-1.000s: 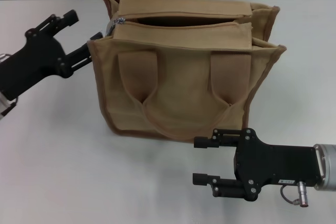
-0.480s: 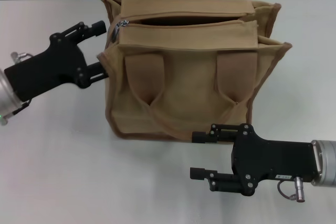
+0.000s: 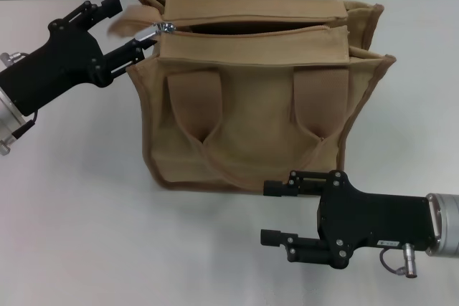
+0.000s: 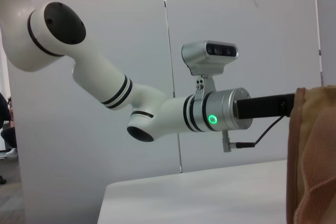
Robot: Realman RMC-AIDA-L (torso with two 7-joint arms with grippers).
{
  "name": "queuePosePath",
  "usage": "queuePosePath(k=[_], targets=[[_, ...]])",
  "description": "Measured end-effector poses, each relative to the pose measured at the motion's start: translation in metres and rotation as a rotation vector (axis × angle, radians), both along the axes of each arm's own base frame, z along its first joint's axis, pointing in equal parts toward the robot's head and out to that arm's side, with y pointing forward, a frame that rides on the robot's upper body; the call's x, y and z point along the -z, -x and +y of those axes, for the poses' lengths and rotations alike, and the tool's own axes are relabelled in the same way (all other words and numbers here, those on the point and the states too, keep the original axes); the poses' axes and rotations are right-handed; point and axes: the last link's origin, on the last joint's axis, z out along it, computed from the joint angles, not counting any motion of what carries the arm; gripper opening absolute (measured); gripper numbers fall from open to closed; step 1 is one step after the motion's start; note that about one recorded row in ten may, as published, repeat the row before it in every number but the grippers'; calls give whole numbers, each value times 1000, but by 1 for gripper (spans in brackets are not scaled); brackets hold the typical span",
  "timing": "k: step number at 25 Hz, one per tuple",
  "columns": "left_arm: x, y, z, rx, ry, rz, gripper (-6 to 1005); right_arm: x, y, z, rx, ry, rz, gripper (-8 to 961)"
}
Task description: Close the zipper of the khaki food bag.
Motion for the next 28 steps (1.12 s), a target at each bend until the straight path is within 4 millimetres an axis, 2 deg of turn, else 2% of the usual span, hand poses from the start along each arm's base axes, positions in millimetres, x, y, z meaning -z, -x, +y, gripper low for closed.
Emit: queuePosePath(k=[12,23,27,28], targets=[[5,6,-11,-7,-60,-36,685,2,1,2,5,-2,-2,630],[9,5,-13,-8,-55,-53,254,2,0,0,11,1,2,630],[13,6,-19,-11,-71,-75,31,2,2,-1,15,4,15,630],[13,6,-19,-11,-71,-75,30,2,2,0,16,3,17,630]])
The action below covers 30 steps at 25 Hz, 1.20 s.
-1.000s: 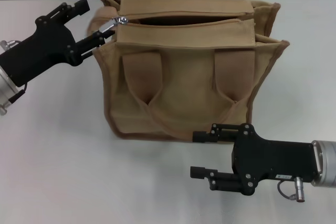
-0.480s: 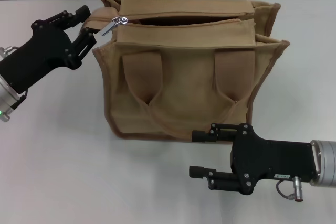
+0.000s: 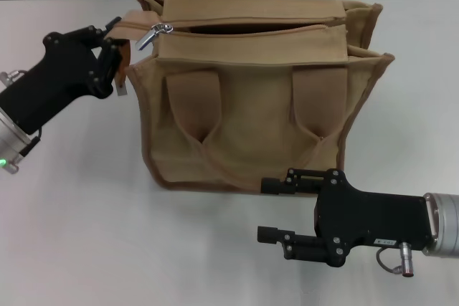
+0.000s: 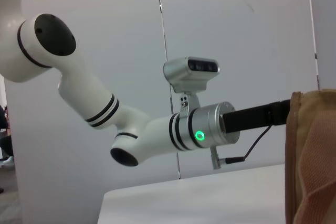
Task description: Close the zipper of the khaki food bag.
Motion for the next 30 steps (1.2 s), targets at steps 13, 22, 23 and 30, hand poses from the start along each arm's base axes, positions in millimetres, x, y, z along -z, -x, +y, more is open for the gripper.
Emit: queuePosePath(k=[13,22,23,30], targets=[[-1,-9,-9,29,-43,-128,24,-17,16,-3,21,2,191,630],[9,-40,-6,115,-7,-253,26,-42,53,46,252,170,422,630],[9,-40,-6,115,-7,-253,27,-42,53,46,252,170,422,630],[16,-54,-1,137,15,-291,29,-27,80,84,364,267,345,630]])
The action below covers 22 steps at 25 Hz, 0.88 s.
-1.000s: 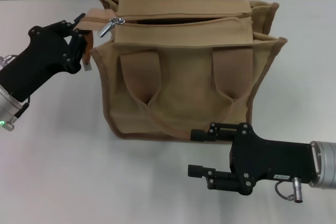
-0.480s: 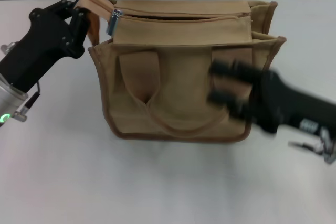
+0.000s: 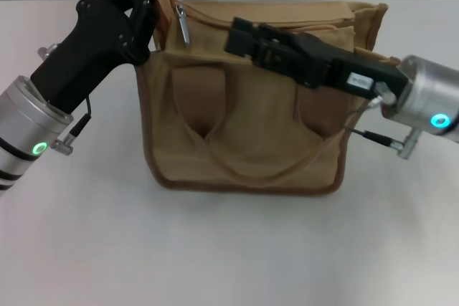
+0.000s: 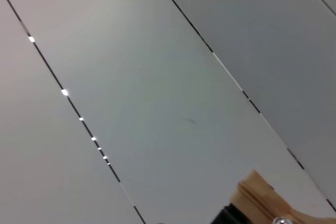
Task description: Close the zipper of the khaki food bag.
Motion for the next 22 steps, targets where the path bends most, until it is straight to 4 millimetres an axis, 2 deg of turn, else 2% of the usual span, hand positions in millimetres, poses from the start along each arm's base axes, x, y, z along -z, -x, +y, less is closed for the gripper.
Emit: queuePosePath(k=[12,22], targets=[[-1,-9,5,25,3,-23,32,15,19,17,48,65,-28,630],[2,-19,9,58,18,-21,35,21,30,20,31,93,-47,629]])
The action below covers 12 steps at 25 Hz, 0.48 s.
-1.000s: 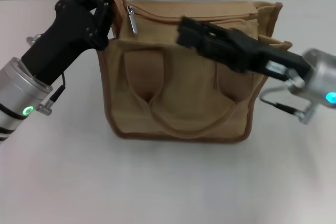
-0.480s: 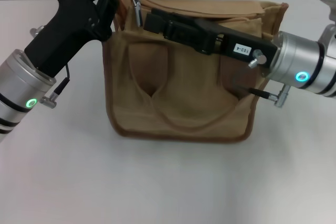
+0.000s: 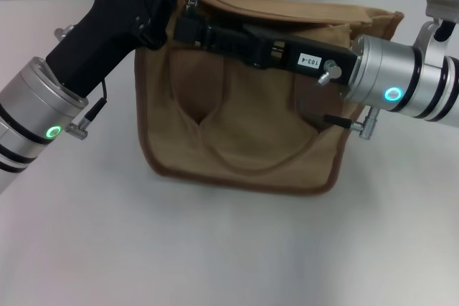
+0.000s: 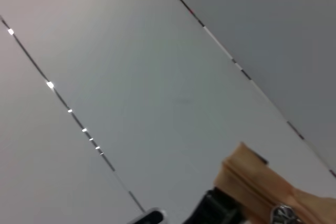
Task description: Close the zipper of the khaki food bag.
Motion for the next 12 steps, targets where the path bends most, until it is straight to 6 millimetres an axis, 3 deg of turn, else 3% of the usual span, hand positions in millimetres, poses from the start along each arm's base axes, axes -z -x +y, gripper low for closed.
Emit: queuePosePath(k=[12], targets=[[2,-2,-2,8,4,-9,39,-2,-5,2,32,-28,11,613]])
